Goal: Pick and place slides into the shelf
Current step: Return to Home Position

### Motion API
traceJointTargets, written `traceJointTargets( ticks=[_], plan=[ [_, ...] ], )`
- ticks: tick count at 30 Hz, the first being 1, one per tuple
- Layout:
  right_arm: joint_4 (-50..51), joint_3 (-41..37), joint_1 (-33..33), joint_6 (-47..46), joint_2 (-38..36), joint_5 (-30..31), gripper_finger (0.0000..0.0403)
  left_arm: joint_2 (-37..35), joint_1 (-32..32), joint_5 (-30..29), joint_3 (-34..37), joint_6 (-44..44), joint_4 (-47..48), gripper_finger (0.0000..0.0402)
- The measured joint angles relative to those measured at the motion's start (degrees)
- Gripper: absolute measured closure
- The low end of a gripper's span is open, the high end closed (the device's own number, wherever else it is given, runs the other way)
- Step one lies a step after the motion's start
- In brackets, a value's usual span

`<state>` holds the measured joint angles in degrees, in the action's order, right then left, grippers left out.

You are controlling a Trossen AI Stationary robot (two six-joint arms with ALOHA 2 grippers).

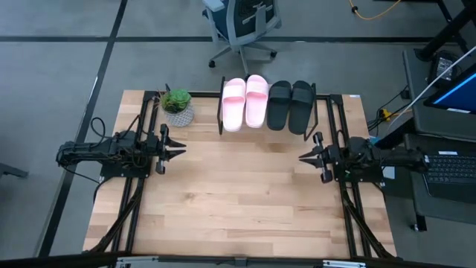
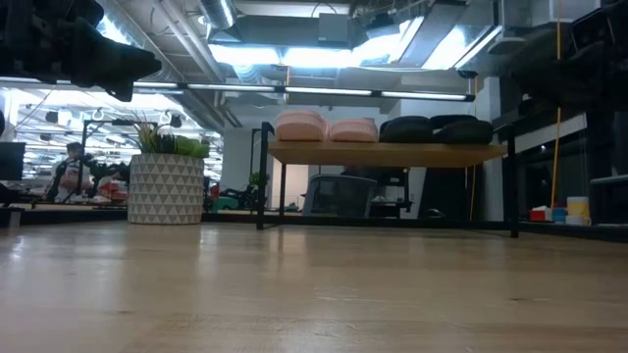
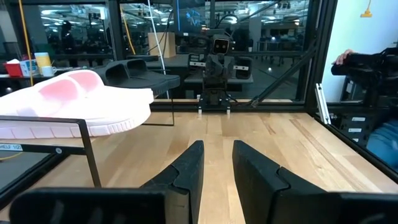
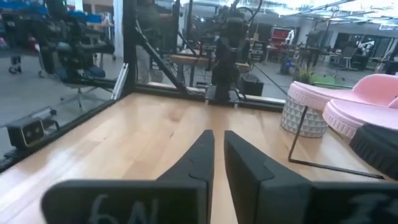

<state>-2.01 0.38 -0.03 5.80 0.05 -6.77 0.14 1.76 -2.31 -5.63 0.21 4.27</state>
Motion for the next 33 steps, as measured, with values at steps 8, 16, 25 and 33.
traceJointTargets(
  ticks=[8, 16, 25, 33],
  plan=[
    [-0.1, 0.0, -2.32, -2.13, -0.04, -0.5, 0.0363, 0.0, -0.02, 0.01, -0.02, 0.01, 0.02, 0.0324],
    [-0.1, 0.0, -3.67, -2.57, 0.02, -0.39, 0.0363, 0.0, -0.02, 0.01, -0.02, 0.0, 0.02, 0.0324],
    [-0.1, 0.0, -3.67, -2.66, 0.02, -0.39, 0.0363, 0.0, -0.02, 0.02, -0.02, 0.0, 0.03, 0.0324],
    [-0.1, 0.0, -3.67, -2.61, 0.02, -0.32, 0.0363, 0.0, -0.01, 0.0, -0.02, 0.02, 0.04, 0.0324]
  ],
)
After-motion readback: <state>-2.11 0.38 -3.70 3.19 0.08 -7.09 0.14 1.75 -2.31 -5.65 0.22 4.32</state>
